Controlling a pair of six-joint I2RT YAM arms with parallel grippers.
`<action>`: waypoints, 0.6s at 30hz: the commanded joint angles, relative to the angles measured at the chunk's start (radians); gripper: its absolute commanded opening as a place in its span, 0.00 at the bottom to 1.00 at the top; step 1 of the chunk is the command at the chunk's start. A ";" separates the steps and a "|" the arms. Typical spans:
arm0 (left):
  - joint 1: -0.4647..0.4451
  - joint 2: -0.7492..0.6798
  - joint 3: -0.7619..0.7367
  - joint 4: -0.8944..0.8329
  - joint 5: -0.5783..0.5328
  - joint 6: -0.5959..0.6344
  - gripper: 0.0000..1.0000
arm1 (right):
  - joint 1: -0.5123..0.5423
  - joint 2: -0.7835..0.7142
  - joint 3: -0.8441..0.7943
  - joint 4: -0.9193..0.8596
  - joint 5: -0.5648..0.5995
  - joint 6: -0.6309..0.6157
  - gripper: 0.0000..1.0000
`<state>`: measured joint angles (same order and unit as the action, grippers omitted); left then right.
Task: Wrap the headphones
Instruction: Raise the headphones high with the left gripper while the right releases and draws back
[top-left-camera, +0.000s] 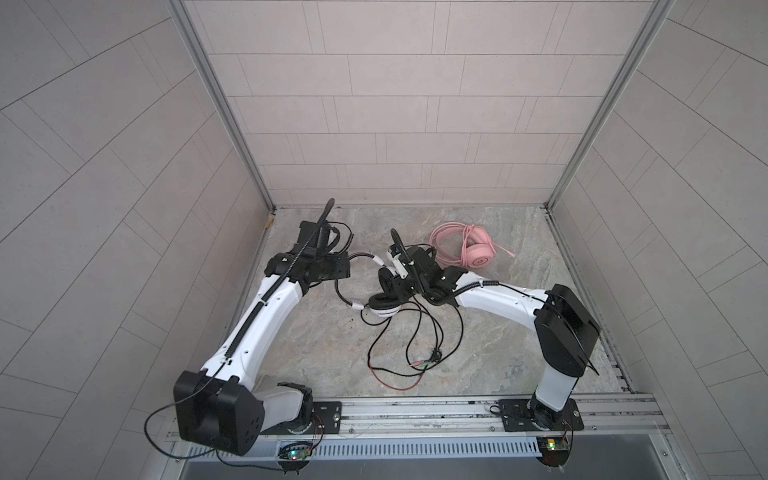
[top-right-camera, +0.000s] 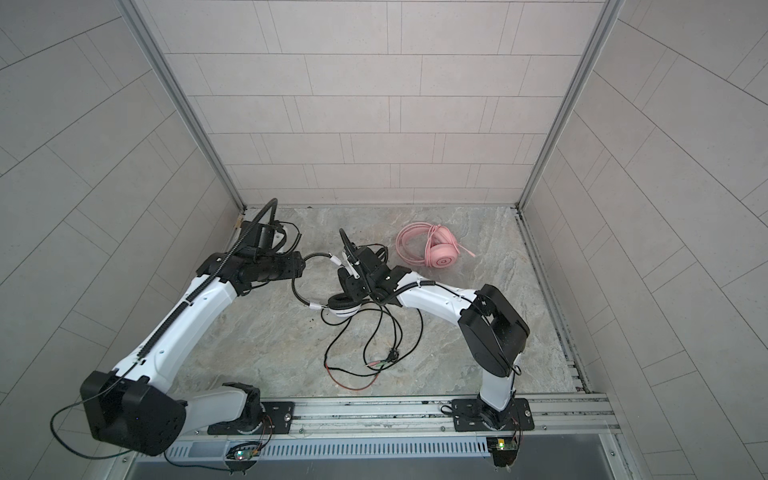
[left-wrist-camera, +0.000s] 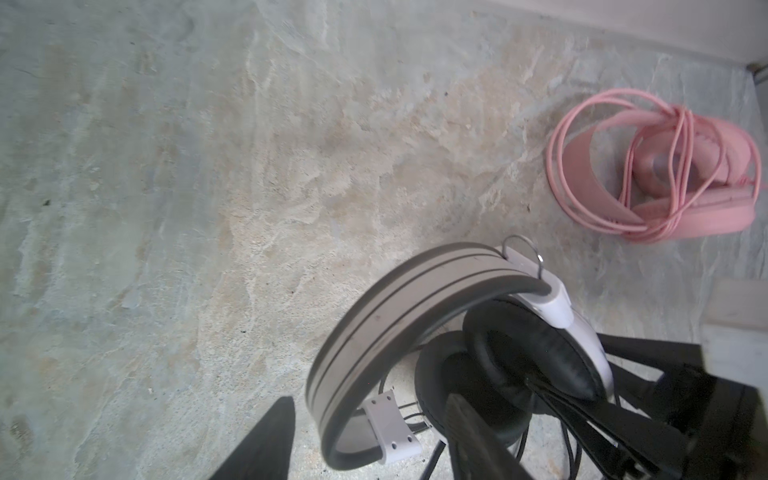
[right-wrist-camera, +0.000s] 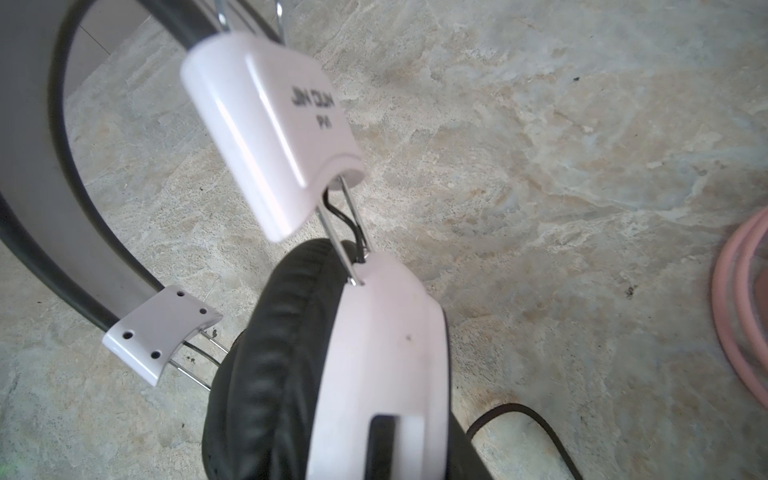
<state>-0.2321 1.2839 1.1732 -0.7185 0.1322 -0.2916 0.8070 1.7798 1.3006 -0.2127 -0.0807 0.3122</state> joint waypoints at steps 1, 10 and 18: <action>-0.011 0.054 0.033 -0.029 -0.015 0.029 0.63 | 0.007 -0.043 0.064 -0.010 -0.032 -0.024 0.31; -0.016 0.182 0.167 -0.192 -0.081 0.091 0.30 | 0.006 -0.109 0.074 -0.026 -0.099 -0.034 0.32; -0.015 0.174 0.171 -0.198 -0.108 0.118 0.00 | -0.003 -0.155 0.071 -0.036 -0.154 -0.043 0.41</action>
<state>-0.2646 1.4643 1.3159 -0.9218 0.0563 -0.1539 0.8021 1.7088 1.3434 -0.3019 -0.1467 0.2806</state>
